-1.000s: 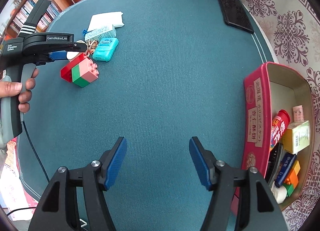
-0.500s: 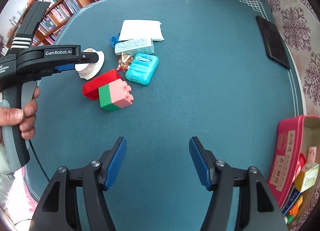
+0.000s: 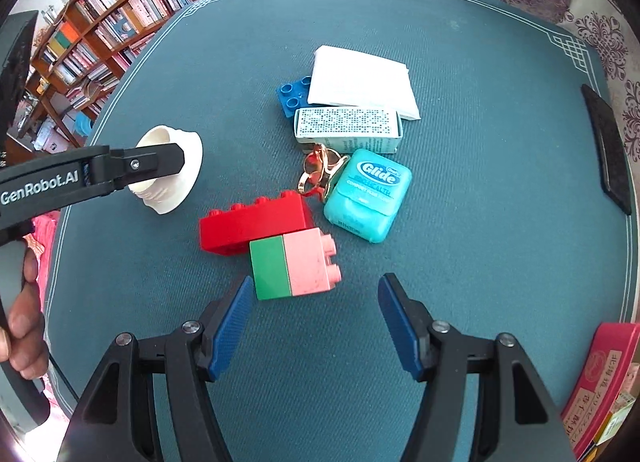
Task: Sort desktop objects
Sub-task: 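Grasp the white cup with the left gripper while the right gripper grasps the green-pink Lego block, then carry the white cup and green-pink block over the tin box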
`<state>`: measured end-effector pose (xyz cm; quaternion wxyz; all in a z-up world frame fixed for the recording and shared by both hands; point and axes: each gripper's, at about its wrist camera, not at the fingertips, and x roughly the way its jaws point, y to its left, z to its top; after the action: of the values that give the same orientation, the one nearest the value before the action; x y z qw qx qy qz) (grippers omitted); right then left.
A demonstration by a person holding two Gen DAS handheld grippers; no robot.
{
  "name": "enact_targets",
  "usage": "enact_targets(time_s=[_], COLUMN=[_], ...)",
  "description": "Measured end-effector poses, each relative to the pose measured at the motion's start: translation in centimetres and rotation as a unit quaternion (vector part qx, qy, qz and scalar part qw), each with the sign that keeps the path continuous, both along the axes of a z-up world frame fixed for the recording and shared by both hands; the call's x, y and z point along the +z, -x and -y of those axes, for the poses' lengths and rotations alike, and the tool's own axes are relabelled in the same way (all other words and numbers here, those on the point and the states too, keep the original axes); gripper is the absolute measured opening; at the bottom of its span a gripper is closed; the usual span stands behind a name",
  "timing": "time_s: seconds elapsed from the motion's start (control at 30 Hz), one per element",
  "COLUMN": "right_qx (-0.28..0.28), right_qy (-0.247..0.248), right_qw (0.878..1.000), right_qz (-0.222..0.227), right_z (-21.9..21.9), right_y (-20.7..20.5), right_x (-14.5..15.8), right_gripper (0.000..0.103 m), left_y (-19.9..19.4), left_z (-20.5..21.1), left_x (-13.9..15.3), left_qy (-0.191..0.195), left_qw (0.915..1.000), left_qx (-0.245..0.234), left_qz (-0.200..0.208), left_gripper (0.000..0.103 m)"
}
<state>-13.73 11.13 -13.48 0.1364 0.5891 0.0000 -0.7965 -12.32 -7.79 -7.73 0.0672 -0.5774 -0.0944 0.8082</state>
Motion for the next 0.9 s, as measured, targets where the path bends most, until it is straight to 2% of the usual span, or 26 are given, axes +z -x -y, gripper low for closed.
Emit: enact_targets(time_s=[0.27, 0.4, 0.67, 0.9], right_qx=[0.013, 0.022, -0.008, -0.032], right_qy=[-0.016, -0.022, 0.006, 0.017], right_qw=[1.000, 1.000, 1.000, 0.999], right_qz=[0.010, 0.004, 0.012, -0.001], right_z=[1.2, 1.1, -2.2, -5.8], right_y=[1.1, 0.8, -1.1, -4.4], right_x=[-1.4, -1.1, 0.4, 2.5], right_gripper=[0.068, 0.049, 0.048, 0.048], left_y=[-0.5, -0.5, -1.4, -3.0], left_z=[-0.1, -0.7, -2.1, -4.4], left_x=[-0.2, 0.0, 1.5, 2.7], left_qy=[0.002, 0.002, 0.005, 0.010], left_qw=[1.0000, 1.0000, 0.9998, 0.9994], left_qx=[0.000, -0.004, -0.014, -0.028], left_qz=[0.005, 0.004, -0.009, -0.018], left_gripper=[0.054, 0.054, 0.054, 0.054])
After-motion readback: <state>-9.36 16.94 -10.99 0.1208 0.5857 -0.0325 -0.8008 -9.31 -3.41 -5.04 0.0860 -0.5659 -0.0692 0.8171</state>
